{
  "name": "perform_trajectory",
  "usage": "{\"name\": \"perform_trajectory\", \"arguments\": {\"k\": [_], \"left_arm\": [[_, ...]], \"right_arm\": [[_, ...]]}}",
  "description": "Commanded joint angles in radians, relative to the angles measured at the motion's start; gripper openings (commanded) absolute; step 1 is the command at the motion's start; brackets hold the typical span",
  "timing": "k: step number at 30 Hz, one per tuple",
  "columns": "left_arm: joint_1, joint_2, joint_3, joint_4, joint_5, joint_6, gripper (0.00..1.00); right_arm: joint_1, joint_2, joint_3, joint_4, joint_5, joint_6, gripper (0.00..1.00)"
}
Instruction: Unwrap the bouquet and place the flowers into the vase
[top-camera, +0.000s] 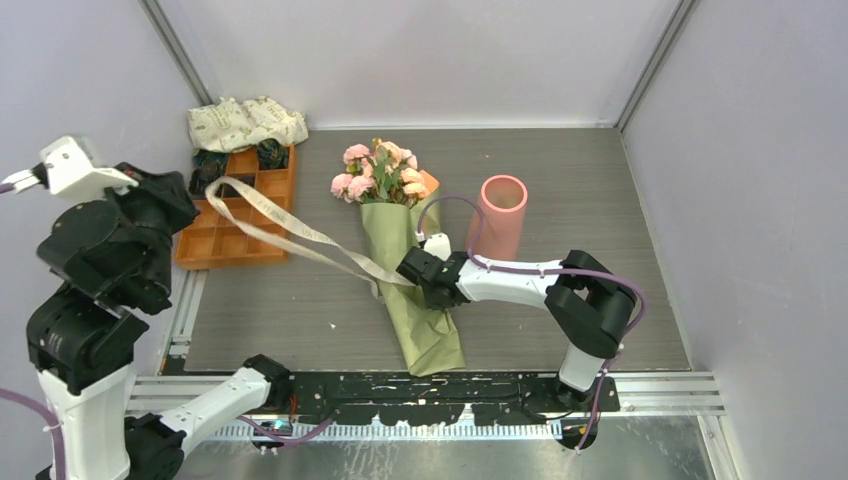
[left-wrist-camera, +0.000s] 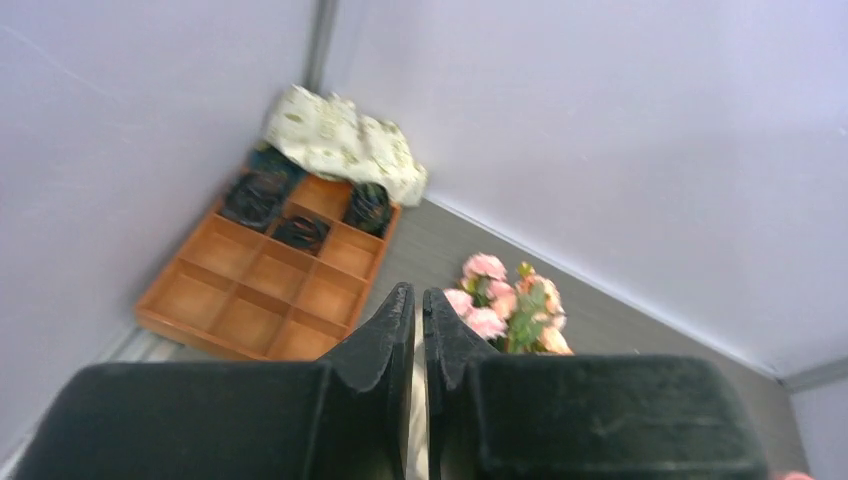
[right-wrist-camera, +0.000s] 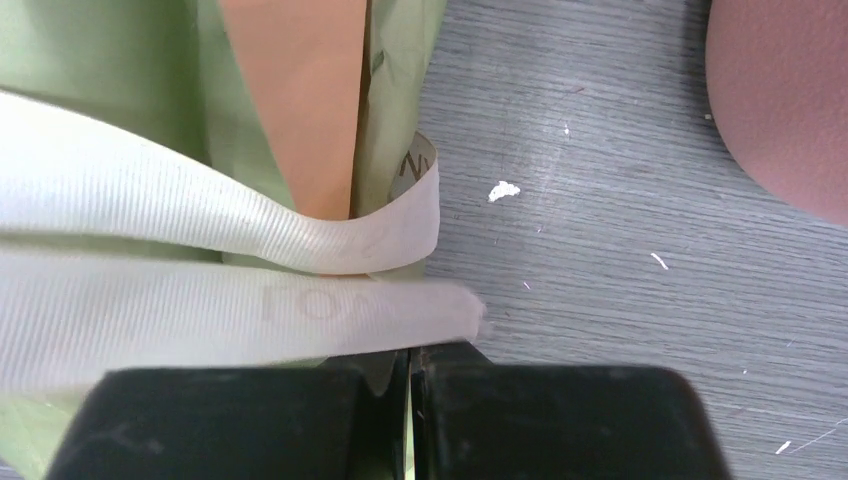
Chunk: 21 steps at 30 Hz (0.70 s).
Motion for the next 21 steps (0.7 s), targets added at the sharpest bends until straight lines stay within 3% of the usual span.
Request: {"name": "perform_trajectory", "arguments": {"k": [1,8,13,17,21], "left_arm": [[0.006,-0.010,0.063,-0.003,-0.172,0.082,0.09],[0.006,-0.032,0.125,0.035,-0.264,0.177,0.11],[0.006,-0.030,0.069,-0.003,-0.152,0.124,0.14],[0.007,-0.035,-0.152,0.013,0.107,0.032,0.16],[0.006,-0.063,-0.492,0.168,0.404,-0.095,0.19]], "right_arm": [[-0.002,0.007,0.032,0.014,0.007,0.019,0.01],[-0.003,0.018,0.059,0.010,-0.001,0.007,0.01],[-0.002,0.024,0.084,-0.001,-0.022,0.000,0.03],[0.000,-0.028,0.096,-0.007,-0.022,-0.010,0.31],[0.005,-0.115,0.113,-0.038,0.008,-0.021,0.51]]}}
